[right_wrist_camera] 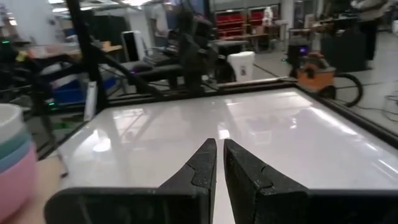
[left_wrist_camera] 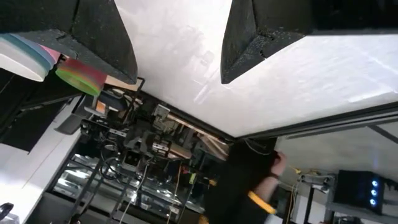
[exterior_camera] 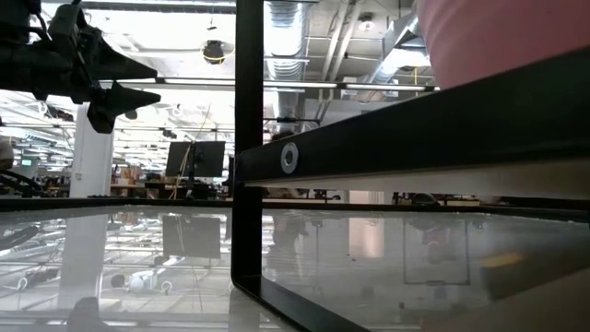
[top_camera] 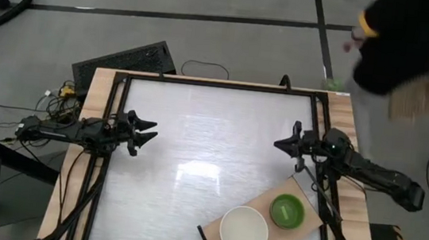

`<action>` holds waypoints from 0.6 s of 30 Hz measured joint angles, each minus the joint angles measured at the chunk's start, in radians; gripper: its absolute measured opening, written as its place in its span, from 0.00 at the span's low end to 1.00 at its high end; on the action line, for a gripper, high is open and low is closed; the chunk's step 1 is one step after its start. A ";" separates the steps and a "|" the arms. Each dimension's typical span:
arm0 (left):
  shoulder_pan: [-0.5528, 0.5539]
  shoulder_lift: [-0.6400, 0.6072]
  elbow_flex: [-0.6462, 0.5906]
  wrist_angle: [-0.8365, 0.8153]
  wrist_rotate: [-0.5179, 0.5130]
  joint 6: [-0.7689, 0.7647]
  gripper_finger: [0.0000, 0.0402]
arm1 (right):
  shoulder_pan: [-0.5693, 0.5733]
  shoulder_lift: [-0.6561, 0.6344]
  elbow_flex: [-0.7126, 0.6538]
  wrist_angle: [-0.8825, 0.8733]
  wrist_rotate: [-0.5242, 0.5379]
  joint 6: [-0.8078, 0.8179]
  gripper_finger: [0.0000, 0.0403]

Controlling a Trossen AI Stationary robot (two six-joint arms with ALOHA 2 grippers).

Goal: Place and stack bowls onto a shelf
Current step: Return to Home Position

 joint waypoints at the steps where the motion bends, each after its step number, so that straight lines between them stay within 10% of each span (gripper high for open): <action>1: 0.000 0.000 0.000 0.000 0.000 0.000 0.55 | 0.013 0.000 0.000 -0.003 0.000 0.000 0.15; 18: 0.000 0.000 0.000 0.001 0.000 -0.015 0.55 | 0.078 -0.028 0.058 0.279 0.115 -0.030 0.15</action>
